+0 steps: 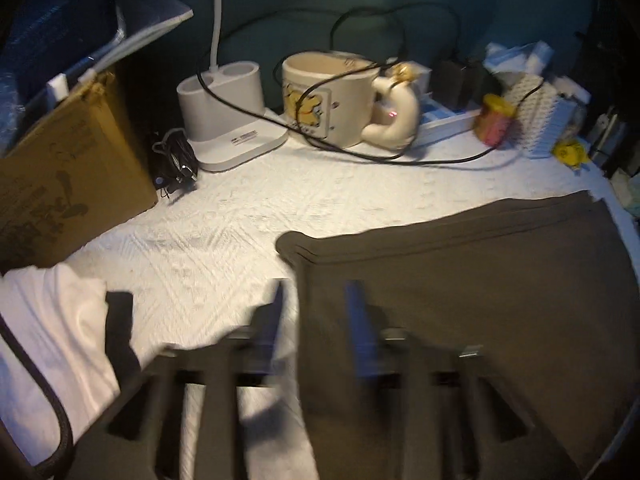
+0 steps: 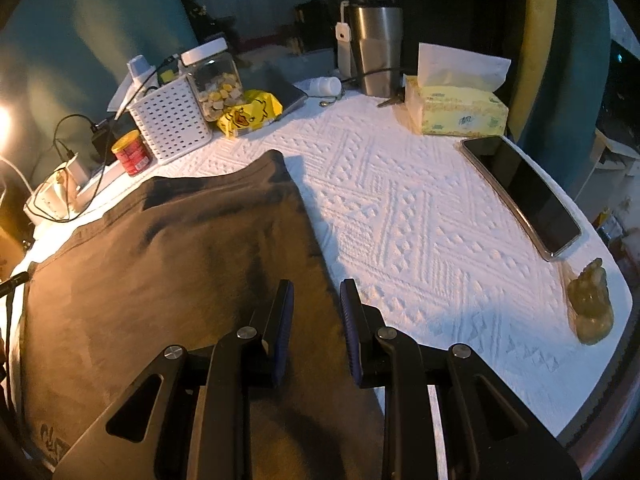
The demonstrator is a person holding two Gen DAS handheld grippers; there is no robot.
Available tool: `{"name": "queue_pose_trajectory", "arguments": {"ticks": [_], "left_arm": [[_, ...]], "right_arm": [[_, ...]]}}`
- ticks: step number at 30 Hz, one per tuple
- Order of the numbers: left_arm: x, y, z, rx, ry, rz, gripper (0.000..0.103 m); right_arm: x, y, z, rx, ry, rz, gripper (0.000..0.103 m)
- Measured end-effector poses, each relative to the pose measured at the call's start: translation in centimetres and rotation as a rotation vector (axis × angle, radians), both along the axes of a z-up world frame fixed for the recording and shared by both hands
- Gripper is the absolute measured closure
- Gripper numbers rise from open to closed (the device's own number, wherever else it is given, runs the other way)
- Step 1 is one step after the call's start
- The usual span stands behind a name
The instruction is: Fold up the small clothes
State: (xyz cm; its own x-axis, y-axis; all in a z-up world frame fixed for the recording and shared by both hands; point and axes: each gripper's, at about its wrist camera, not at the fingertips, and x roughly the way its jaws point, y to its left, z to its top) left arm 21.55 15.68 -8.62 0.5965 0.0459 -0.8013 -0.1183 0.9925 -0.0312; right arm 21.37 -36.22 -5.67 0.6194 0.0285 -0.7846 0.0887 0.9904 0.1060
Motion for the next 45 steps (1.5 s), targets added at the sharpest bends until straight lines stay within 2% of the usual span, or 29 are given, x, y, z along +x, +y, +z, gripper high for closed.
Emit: {"name": "queue_pose_trajectory", "arguments": {"ticks": [2,8,11,12,13,15,21,24,26,31,36,40,45], "left_arm": [[-1.4,-0.8,0.8,-0.011,-0.047,-0.011,0.025],[-5.0,-4.3,3.0,-0.056,-0.116,-0.083,0.024],[-6.7,-5.9,3.8,-0.057,-0.151,-0.123,0.018],[-7.3,-6.5,4.0,-0.061,-0.164,-0.137,0.014],[-7.8,-6.9,4.2,-0.065,-0.176,-0.147,0.014],[-8.9,-7.6,4.6,-0.075,-0.197,-0.172,0.013],[-11.1,-9.9,4.2,-0.039,-0.201,-0.168,0.013],[-12.1,-10.8,4.0,-0.057,-0.204,-0.150,0.013],[-13.0,-11.5,4.0,-0.078,-0.220,-0.169,0.013],[-15.1,-13.2,4.1,-0.073,-0.252,-0.204,0.013],[-16.2,-14.7,3.4,-0.042,-0.227,-0.231,0.013],[-16.7,-15.5,2.8,-0.017,-0.208,-0.236,0.013],[-16.6,-15.4,2.4,-0.018,-0.183,-0.240,0.013]], "right_arm": [[-0.6,0.2,0.4,0.009,-0.013,0.007,0.064],[-2.0,1.2,1.0,0.010,-0.026,0.032,0.064],[-2.8,1.5,1.3,0.012,-0.033,0.045,0.063],[-3.1,1.6,1.4,0.014,-0.035,0.050,0.062],[-3.3,1.6,1.5,0.015,-0.038,0.054,0.054],[-4.0,1.6,1.8,0.032,-0.048,0.068,0.043],[-6.1,1.7,2.3,0.037,-0.068,0.091,0.043],[-6.9,1.7,2.5,0.032,-0.074,0.096,0.043],[-7.7,1.6,2.6,0.032,-0.080,0.098,0.043],[-9.4,1.0,2.2,0.031,-0.078,0.091,0.043],[-12.1,-0.7,1.2,0.047,-0.069,0.069,0.043],[-13.8,-2.3,-0.3,0.065,-0.026,0.038,0.043],[-14.9,-2.0,-1.3,0.105,0.014,0.063,0.043]]}}
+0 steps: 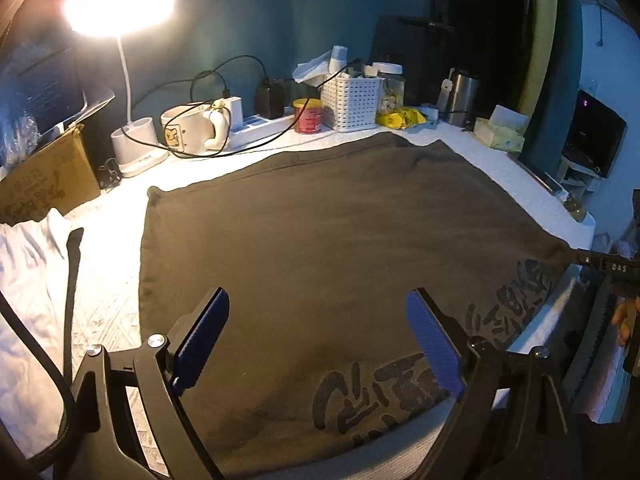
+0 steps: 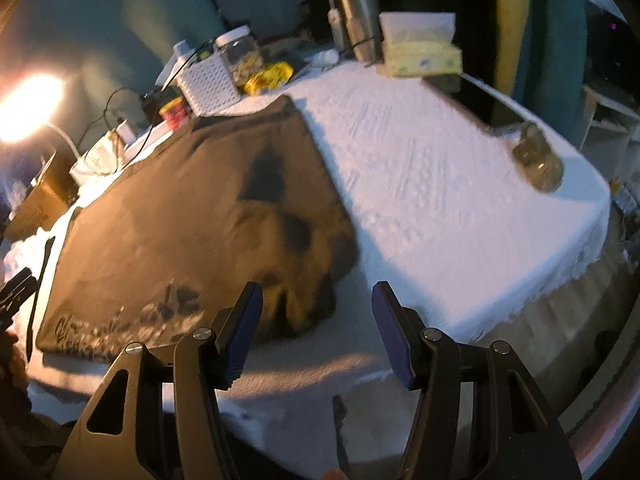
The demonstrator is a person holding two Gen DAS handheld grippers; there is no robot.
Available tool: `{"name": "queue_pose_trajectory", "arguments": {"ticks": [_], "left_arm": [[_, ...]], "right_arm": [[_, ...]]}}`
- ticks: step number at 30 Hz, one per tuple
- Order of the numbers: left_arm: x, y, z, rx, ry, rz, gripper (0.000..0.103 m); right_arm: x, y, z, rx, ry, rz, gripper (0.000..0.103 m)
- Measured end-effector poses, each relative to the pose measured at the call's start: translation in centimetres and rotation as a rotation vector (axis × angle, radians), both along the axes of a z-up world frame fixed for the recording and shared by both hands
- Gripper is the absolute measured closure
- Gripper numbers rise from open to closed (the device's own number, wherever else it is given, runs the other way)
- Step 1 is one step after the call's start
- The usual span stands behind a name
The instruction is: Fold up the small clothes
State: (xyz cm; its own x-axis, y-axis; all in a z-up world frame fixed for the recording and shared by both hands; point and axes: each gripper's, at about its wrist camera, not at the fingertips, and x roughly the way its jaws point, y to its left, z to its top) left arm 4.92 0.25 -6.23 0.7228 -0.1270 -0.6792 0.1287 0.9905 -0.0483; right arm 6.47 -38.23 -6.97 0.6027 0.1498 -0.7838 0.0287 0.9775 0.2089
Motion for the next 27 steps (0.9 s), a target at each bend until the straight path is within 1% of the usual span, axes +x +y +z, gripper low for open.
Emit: {"name": "queue_pose_trajectory", "arguments": {"ticks": [1,3,5,8,11,12,15,18,22,27], "left_arm": [[0.0,0.1,-0.1,0.010,-0.005,0.010,0.013],[-0.4,0.4,-0.1,0.019,-0.048,0.015,0.013],[-0.5,0.6,-0.1,0.018,-0.061,0.007,0.013],[-0.2,1.0,-0.3,0.011,-0.042,0.010,0.013],[0.2,1.5,-0.6,-0.010,-0.008,0.021,0.013],[0.4,1.8,-0.6,-0.027,0.004,0.032,0.013],[0.8,3.3,-0.6,-0.094,0.046,0.064,0.013],[1.1,4.3,-0.5,-0.091,0.045,0.104,0.013],[1.9,5.4,-0.6,-0.112,0.059,0.124,0.013],[3.4,6.6,-0.6,-0.141,0.073,0.154,0.013]], "right_arm": [[-0.1,0.3,-0.2,-0.001,0.011,0.007,0.043],[-0.2,0.7,-0.5,0.014,0.031,0.007,0.043],[-0.4,0.9,-0.9,0.035,0.054,0.007,0.043],[-0.7,1.9,-1.1,-0.029,0.080,0.029,0.043],[-0.8,2.7,-1.5,-0.003,0.096,0.073,0.043],[-0.6,3.0,-1.7,0.004,0.098,0.075,0.040],[0.2,3.3,-1.7,0.021,0.076,0.052,0.035],[1.5,3.4,-1.8,0.047,0.048,0.012,0.034],[3.2,4.0,-1.9,0.065,0.008,-0.056,0.034],[5.6,5.9,-2.0,0.046,-0.015,-0.078,0.034]]}}
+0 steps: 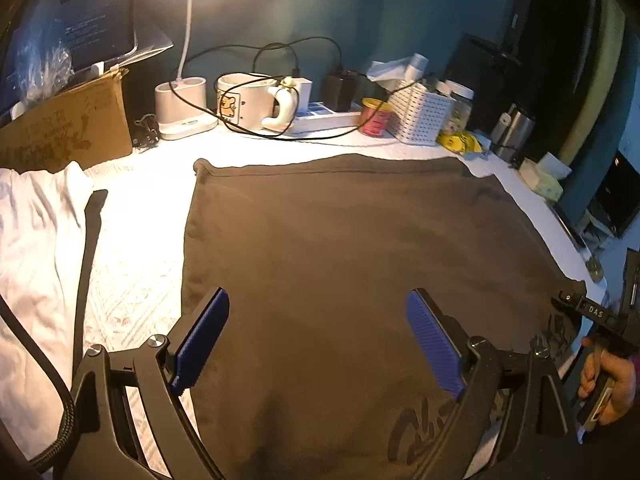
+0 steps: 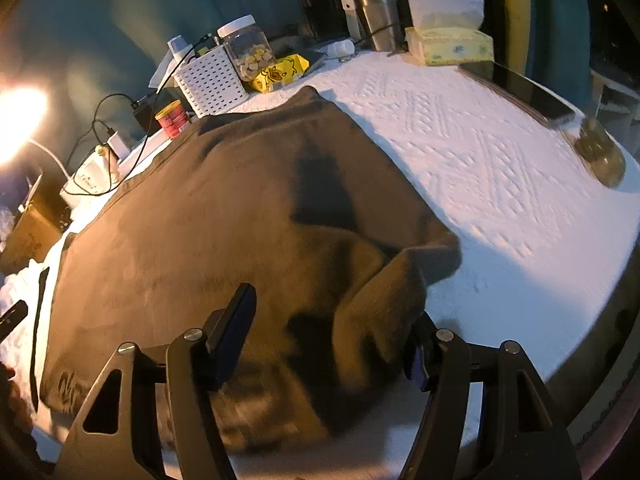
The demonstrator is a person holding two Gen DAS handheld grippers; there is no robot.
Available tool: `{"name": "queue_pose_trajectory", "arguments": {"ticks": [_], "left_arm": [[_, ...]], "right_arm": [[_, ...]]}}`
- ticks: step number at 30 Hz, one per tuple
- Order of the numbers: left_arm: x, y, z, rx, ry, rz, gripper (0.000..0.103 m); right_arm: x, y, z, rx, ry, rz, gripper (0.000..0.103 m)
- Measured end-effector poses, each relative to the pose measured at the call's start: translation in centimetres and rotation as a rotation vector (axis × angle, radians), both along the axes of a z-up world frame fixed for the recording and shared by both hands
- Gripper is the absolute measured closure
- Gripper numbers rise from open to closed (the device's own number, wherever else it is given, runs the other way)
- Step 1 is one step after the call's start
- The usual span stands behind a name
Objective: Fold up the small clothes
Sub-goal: 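Grasp the shirt side with the right gripper and lift it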
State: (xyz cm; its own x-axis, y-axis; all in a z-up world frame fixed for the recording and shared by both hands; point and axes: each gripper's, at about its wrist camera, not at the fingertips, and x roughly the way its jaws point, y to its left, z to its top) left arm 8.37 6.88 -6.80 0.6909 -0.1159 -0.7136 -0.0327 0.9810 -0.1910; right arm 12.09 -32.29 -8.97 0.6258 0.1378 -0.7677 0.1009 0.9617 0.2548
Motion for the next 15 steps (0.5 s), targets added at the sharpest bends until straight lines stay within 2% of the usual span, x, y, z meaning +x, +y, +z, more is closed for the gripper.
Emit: {"name": "queue_pose_trajectory", "arguments": {"ticks": [6,8,10,15], "left_arm": [[1.5,0.6,-0.5,0.010,0.027,0.010,0.013],[1.9,0.7,-0.6,0.013,0.036,0.009,0.013],[2.3,0.9,-0.8,0.013,0.042,0.007,0.013],[3.2,1.5,-1.2,0.013,0.051,0.008,0.013]], "right_arm": [[2.2,0.8,-0.1,0.014,-0.023,-0.001,0.034],[2.9,1.2,-0.1,0.006,-0.028,0.008,0.038],[3.7,1.5,-0.2,-0.004,-0.025,0.018,0.055],[5.7,1.9,-0.4,-0.046,-0.019,0.023,0.078]]}}
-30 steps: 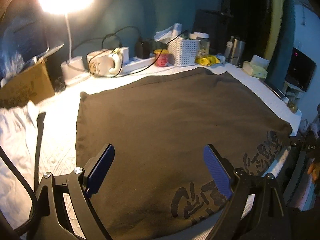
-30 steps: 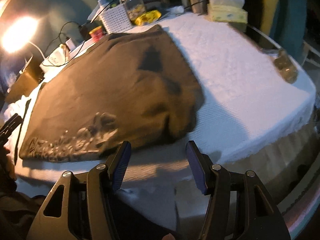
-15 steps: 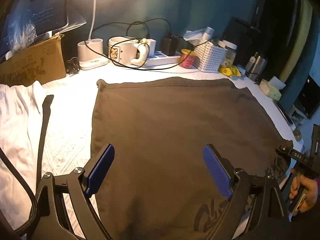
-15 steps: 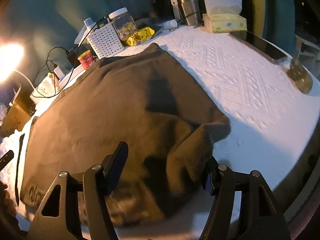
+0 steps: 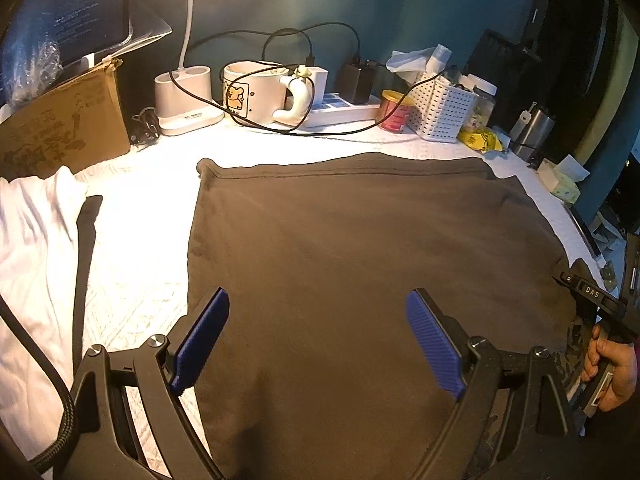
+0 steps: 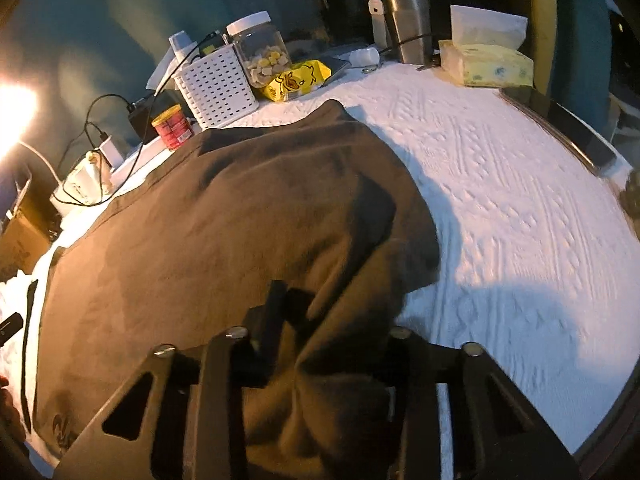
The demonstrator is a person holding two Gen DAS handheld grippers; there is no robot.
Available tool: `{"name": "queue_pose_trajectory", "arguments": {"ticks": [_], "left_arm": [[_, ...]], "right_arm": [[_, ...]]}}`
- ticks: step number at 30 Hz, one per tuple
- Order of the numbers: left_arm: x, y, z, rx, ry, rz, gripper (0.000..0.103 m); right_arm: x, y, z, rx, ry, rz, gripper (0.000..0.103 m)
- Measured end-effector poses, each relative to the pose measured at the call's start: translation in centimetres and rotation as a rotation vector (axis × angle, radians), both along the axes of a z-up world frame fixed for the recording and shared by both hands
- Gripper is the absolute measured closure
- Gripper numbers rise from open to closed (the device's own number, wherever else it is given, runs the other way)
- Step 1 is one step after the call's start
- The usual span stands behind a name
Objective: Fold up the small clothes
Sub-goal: 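Grasp the shirt side with the right gripper and lift it, then fold the held side over the other half, then open the right gripper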
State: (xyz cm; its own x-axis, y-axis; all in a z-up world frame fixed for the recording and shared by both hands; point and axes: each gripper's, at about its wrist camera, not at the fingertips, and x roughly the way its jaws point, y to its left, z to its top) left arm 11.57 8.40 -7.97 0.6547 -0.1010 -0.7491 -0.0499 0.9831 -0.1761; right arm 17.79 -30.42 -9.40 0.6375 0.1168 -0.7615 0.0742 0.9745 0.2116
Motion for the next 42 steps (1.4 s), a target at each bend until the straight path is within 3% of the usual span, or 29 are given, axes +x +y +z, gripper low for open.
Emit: {"name": "queue_pose_trajectory", "arguments": {"ticks": [5,10,24,42], "left_arm": [[0.7,0.8,-0.4,-0.005,0.008,0.006,0.013],[0.9,1.7,-0.6,-0.013,0.008,0.010,0.013],[-0.5,5.4,-1.0,-0.032,-0.018,0.065,0.013],[-3.2,9.3,-0.3,-0.036,-0.073,0.126,0.013]], "right_arm": [[1.0,0.6,0.0,-0.034,0.010,0.019,0.086],[1.7,1.1,0.9,0.011,0.011,0.055,0.089],[2.8,10.6,7.3,-0.020,-0.101,0.287,0.090],[1.1,22.2,7.2,-0.049,-0.077,0.581,0.090]]}}
